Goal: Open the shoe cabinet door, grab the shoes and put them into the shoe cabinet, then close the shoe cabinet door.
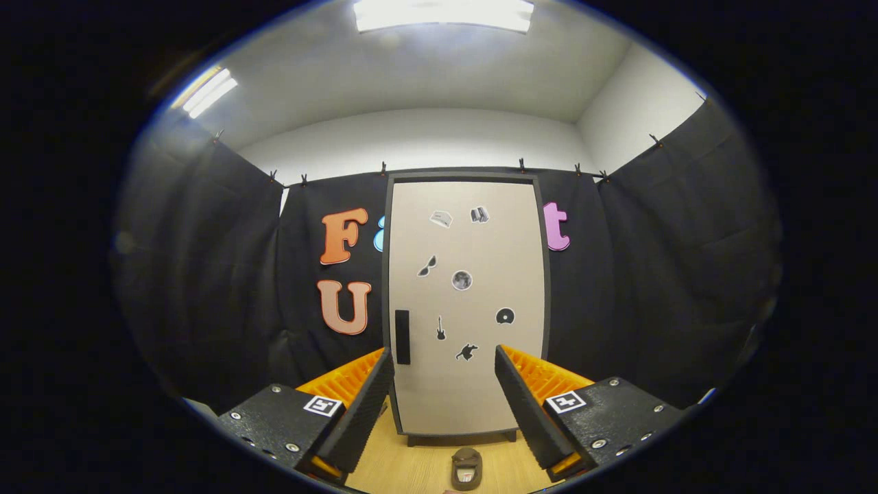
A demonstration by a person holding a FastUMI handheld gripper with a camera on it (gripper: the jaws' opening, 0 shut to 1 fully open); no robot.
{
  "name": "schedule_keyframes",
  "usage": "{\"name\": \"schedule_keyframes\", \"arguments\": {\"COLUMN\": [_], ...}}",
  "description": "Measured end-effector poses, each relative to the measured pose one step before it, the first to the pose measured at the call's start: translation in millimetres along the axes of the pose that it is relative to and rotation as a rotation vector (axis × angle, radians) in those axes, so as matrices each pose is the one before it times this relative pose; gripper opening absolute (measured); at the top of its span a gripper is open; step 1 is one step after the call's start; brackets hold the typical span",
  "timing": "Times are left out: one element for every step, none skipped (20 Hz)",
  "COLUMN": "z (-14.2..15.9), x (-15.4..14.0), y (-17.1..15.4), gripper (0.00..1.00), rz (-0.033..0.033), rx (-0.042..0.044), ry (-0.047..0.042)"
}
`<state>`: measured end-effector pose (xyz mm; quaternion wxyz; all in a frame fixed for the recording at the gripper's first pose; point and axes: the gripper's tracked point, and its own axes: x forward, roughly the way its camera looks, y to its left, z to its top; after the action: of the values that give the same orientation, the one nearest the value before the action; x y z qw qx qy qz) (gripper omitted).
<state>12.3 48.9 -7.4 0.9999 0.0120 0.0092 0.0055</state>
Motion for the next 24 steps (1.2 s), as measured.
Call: {"name": "schedule_keyframes", "arguments": {"z": [-4.97,-2.50,-2.17,-4.24,-2.32,0.02,-0.46,-2.64,-2.74,-4.63,-4.54,-4.18,-3.52,-5.54,-5.69,-2.42,-1.05,-2.63,-4.63,-3.44,-2.72,-2.16,-1.92,-3.02], "x": [2.93,4.07,5.28,4.45,4.07,5.52,7.94,9.39,10.54,10.04,11.90,12.45,14.13,15.22,15.26,14.62,13.81,14.49,16.04,12.12,11.74,11.04,10.09,9.62], "y": [3.78,3.28,1.84,2.71,5.94,6.22,5.50,3.92,4.25,5.34,5.54,5.50,2.66,1.86,1.94,2.68,3.49,2.66,0.90,0.74,1.60,1.03,1.29,1.44], "gripper": [0.93,0.93,0.93,0.93,0.93,0.93,0.93,0.93,0.93,0.93,0.93,0.93,0.93,0.93,0.93,0.93,0.92,0.91,0.89,0.89,0.87,0.86,0.83,0.82], "rz": [-0.00598,-0.00634,-0.01222,-0.00910,0.00339,0.00577,0.00590,0.00219,0.00440,0.00877,0.01442,0.01427,0.00636,-0.00008,0.00031,0.00525,0.00775,0.00640,0.00619,0.00324,0.00442,0.00194,0.00185,0.00064], "rx": [-0.00591,-0.00924,-0.01152,-0.00937,-0.00274,0.00237,0.00188,-0.00047,0.00017,0.00202,0.00308,0.00128,-0.00056,0.00072,0.00482,0.01158,0.01313,0.00850,0.00263,-0.00187,-0.00156,-0.00049,-0.00246,-0.00418], "ry": [0.00949,0.00042,0.00012,0.01098,0.01085,0.00488,0.00185,0.00388,0.00555,0.00736,0.00581,-0.00003,-0.00354,0.00126,0.00979,-0.00188,-0.00680,-0.00064,0.00636,0.00996,0.00510,-0.00242,-0.00258,0.00323]}}
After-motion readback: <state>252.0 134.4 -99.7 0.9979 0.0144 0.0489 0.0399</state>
